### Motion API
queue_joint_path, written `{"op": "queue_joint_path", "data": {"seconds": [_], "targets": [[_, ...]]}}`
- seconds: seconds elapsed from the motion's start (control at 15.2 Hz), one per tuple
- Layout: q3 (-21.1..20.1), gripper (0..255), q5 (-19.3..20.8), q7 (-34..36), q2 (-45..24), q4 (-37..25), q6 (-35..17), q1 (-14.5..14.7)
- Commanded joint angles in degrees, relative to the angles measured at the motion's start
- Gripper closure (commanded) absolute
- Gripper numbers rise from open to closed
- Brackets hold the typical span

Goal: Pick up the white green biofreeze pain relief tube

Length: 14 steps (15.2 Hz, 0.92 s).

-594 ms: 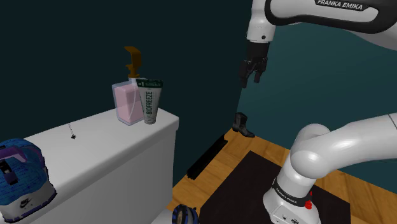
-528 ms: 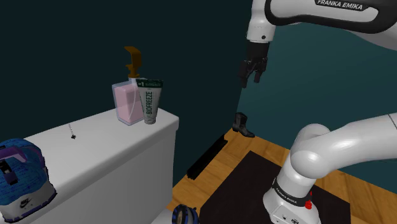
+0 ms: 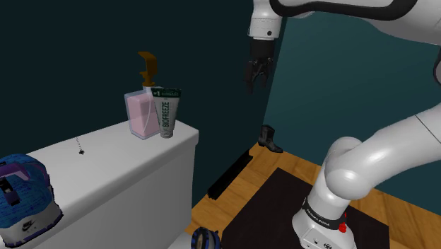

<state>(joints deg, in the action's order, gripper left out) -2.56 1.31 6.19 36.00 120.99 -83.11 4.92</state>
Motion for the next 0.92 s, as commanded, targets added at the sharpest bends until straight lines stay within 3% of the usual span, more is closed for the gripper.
{"op": "queue_joint_path", "data": {"seconds": [0.0, 0.86], "targets": [[-1.33, 0, -1.15, -0.21, -3.65, -3.20, -0.33, 1.28], [-9.38, 0, -4.82, -2.16, -25.06, -27.08, 2.59, 8.15]]}}
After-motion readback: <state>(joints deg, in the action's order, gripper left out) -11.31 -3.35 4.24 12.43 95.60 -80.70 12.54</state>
